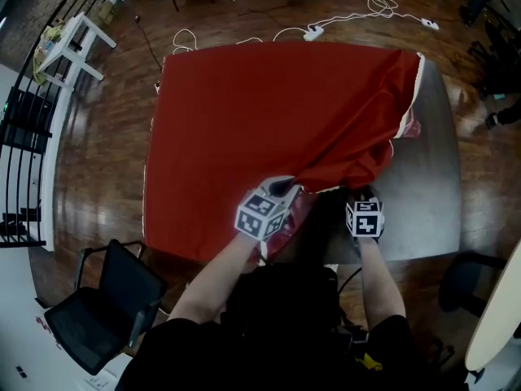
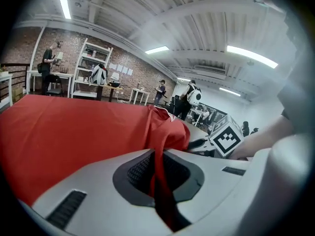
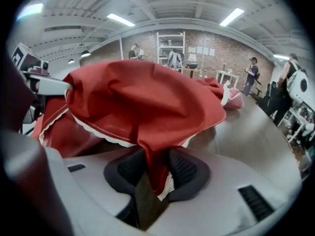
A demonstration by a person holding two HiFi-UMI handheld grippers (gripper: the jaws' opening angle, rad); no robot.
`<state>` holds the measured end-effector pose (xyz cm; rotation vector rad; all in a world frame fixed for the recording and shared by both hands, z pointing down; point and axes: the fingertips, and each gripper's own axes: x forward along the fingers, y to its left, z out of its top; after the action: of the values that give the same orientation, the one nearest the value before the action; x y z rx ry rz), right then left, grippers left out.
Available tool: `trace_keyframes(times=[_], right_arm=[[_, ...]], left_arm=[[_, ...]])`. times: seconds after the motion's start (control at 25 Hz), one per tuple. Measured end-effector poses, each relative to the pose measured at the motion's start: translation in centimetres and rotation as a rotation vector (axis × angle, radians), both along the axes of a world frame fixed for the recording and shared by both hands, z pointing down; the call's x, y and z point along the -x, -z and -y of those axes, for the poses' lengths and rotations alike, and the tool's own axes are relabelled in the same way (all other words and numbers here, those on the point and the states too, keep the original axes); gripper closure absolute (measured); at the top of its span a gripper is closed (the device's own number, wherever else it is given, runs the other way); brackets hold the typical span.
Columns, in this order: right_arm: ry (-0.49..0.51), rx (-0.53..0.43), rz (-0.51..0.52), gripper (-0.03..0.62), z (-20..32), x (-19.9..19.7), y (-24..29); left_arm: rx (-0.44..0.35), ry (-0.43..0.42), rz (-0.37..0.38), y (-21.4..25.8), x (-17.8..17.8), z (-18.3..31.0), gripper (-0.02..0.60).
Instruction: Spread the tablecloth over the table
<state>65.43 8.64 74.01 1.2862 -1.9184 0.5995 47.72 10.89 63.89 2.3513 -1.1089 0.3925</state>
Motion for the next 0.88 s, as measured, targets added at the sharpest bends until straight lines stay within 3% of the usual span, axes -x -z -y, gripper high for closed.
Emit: trace_keyframes(times=[0.04, 0.12, 0.32, 0.6, 0.88], right_arm=[[-0.016, -0.021, -0.010, 0.507, 0.1, -0.5, 0.4], [-0.040, -0.068, -0.029, 0.556, 0.1, -1.6, 1.4], [-0.139, -0.115, -0.049, 0.565, -1.8, -6.9, 3.2], [-0.257, -0.151, -0.026, 0.565, -5.9, -17.3, 5.6], [-0.251, -0.117, -0.071, 0.565, -10.2, -28.3, 5.7]], left_arm=[[-0.004, -0.010, -0.002, 0.0, -0.1, 0.0, 0.569], [-0.012, -0.026, -0.005, 0.1, -0.4, -0.2, 0.569], [-0.034, -0.096, 0.003, 1.1, -3.3, -1.7, 0.569], [-0.034, -0.290, 0.029, 1.8, -14.6, -7.7, 0.571], [-0.002, -0.379, 0.129, -0.8, -24.2, -13.4, 0.571]])
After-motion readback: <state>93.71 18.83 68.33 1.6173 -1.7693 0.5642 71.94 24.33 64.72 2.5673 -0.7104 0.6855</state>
